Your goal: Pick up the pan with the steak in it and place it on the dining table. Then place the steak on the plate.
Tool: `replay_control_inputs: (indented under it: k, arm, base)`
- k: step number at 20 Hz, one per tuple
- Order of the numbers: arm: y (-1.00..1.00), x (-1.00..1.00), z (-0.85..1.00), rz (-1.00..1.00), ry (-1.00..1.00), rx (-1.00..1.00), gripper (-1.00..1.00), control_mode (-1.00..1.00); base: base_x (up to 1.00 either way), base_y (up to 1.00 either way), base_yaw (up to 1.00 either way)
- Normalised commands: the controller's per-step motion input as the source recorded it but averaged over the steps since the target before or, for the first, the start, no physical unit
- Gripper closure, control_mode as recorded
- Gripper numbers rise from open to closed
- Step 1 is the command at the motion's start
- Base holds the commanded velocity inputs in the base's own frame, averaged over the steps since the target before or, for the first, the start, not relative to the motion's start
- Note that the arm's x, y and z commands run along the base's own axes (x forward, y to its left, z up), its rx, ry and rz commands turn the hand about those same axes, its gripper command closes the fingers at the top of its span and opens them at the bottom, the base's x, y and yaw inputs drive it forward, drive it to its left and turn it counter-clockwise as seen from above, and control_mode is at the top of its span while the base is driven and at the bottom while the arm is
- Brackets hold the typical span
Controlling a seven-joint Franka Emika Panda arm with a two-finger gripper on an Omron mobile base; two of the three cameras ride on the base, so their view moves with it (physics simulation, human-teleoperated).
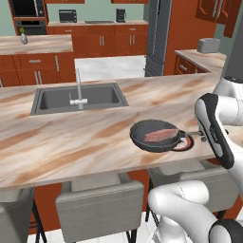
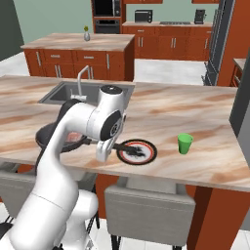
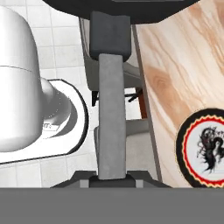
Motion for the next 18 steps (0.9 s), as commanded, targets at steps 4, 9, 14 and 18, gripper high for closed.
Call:
replay_control_inputs:
  k: [4,9,14,18]
  arm:
    - [0.18,0.51,-0.30,-0.03,0.03,0.00,1.00,-1.00]
    - [0.24,0.48,-0.34,-0.03,0.01,-0.04,1.00,-1.00]
    - [0.35,0.44,-0.33,-0.08,0.00,-0.07,1.00,-1.00]
    - [0.08,0.20,-0.50,-0.14,0.00,-0.11,1.00,-1.00]
  base:
    - [0.00,0.00,0.00]
    - [0.00,0.00,0.00]
    - [0.00,0.00,0.00]
    - [0.00,0.00,0.00]
